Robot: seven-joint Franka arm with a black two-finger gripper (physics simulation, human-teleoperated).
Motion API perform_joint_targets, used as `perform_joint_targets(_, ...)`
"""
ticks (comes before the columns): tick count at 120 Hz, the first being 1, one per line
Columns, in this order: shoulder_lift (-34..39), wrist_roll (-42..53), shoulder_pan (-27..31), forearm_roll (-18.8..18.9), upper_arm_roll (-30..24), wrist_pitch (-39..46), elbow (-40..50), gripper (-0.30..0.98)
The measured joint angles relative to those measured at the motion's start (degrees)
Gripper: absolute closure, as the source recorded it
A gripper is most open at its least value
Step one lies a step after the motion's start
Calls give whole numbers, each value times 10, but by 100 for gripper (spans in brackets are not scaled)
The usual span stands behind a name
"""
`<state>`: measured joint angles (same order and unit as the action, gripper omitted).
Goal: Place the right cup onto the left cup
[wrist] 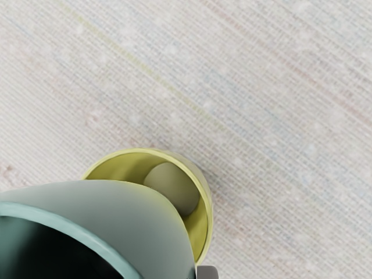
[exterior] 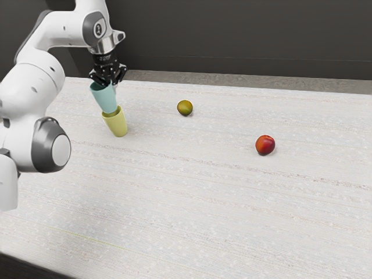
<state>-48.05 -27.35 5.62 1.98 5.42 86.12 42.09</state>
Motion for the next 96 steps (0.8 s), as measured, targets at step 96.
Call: perform_joint_targets(96, -16, 13, 3, -5, 0, 3, -1, 44)
